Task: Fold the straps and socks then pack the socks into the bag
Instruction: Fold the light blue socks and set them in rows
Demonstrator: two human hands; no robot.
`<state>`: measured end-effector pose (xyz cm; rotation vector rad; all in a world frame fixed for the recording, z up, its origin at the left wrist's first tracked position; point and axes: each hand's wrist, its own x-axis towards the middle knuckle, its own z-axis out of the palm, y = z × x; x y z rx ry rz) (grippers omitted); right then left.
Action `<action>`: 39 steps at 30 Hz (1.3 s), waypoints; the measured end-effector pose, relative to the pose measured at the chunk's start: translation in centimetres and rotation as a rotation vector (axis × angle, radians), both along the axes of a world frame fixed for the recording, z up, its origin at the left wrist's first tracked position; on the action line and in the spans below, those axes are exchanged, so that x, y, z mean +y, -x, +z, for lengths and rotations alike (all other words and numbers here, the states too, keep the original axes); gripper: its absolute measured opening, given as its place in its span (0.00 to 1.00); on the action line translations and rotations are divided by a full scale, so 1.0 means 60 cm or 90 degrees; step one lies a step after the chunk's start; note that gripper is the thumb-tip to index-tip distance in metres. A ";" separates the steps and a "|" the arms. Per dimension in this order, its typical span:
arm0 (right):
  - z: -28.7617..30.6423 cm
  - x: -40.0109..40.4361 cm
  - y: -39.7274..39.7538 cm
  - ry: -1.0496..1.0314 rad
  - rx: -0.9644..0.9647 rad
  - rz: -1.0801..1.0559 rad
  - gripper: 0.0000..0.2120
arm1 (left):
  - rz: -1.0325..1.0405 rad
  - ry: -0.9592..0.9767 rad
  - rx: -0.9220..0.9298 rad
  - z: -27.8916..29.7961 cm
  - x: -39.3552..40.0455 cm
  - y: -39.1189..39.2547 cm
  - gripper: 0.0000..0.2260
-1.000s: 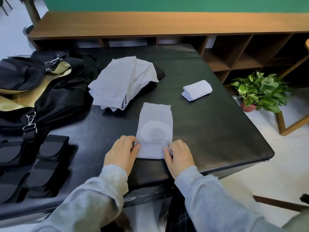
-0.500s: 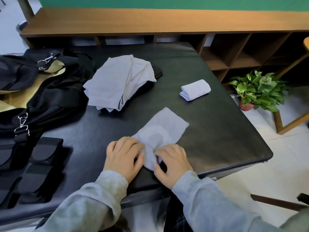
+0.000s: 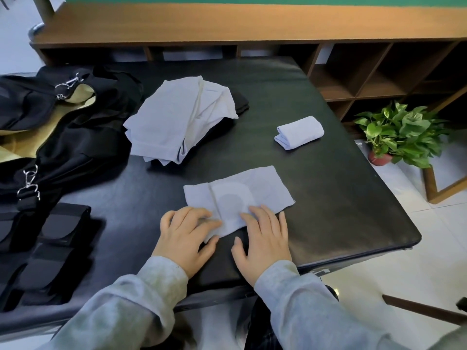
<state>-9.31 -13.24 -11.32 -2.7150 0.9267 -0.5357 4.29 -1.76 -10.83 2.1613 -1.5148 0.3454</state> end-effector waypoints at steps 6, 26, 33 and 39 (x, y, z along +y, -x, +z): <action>0.007 -0.006 0.009 0.009 -0.060 0.118 0.14 | 0.076 0.024 0.036 -0.011 -0.002 -0.004 0.16; 0.055 -0.074 0.021 -0.140 0.203 -0.062 0.21 | 0.167 0.056 0.125 -0.008 0.002 -0.013 0.09; 0.054 -0.018 0.033 -0.206 0.130 0.050 0.26 | -0.101 -0.040 0.139 -0.005 0.030 0.014 0.19; 0.044 -0.004 0.050 -0.216 0.073 0.141 0.31 | -0.183 -0.098 0.139 -0.021 0.057 0.019 0.30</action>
